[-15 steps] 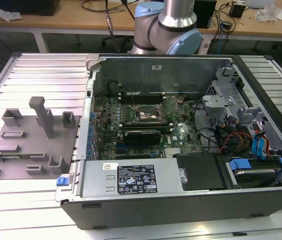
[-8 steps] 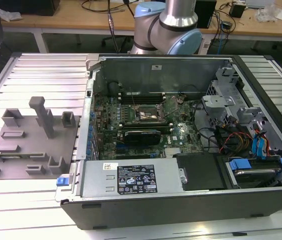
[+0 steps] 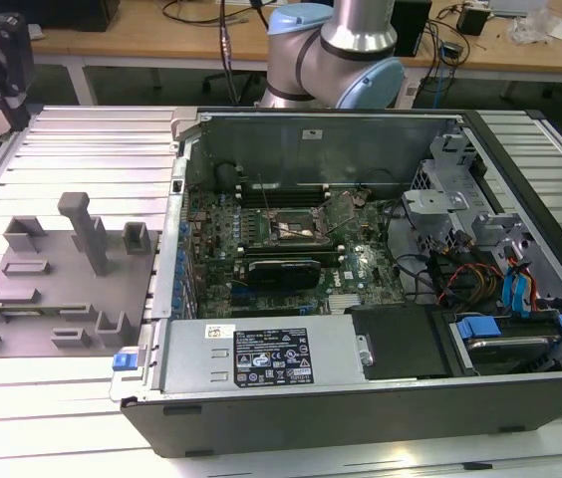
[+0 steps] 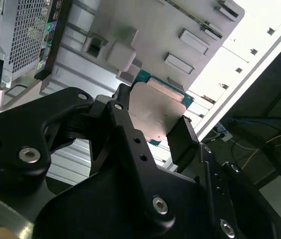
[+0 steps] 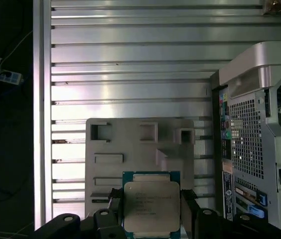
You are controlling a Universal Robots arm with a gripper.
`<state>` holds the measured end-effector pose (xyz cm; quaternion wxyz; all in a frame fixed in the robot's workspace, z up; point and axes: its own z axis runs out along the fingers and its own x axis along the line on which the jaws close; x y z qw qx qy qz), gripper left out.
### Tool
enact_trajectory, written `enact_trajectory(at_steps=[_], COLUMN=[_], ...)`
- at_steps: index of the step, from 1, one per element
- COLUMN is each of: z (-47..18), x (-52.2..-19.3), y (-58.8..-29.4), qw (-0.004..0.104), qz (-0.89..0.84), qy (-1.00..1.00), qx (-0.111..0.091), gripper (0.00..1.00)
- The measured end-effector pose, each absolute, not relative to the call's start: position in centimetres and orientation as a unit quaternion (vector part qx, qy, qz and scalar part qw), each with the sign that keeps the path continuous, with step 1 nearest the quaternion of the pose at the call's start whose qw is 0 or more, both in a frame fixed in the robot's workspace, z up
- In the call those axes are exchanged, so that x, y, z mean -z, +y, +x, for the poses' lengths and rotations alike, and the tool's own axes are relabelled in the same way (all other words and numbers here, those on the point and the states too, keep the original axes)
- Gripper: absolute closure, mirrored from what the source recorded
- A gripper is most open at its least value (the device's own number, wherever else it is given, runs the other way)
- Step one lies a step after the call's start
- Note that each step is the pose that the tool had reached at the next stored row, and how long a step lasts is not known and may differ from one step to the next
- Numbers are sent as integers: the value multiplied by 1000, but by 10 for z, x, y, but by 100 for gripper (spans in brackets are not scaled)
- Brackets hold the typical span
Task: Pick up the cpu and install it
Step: 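Pick up the cpu and move it towards the insertion slot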
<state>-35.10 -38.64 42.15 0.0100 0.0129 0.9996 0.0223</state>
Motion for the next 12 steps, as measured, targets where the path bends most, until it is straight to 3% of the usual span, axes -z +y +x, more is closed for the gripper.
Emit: enact_trajectory(at_steps=[12], z=[-313], x=[-421], y=[-386], qw=[10], qz=[13], qy=[1000], qx=[-22], gripper=[45])
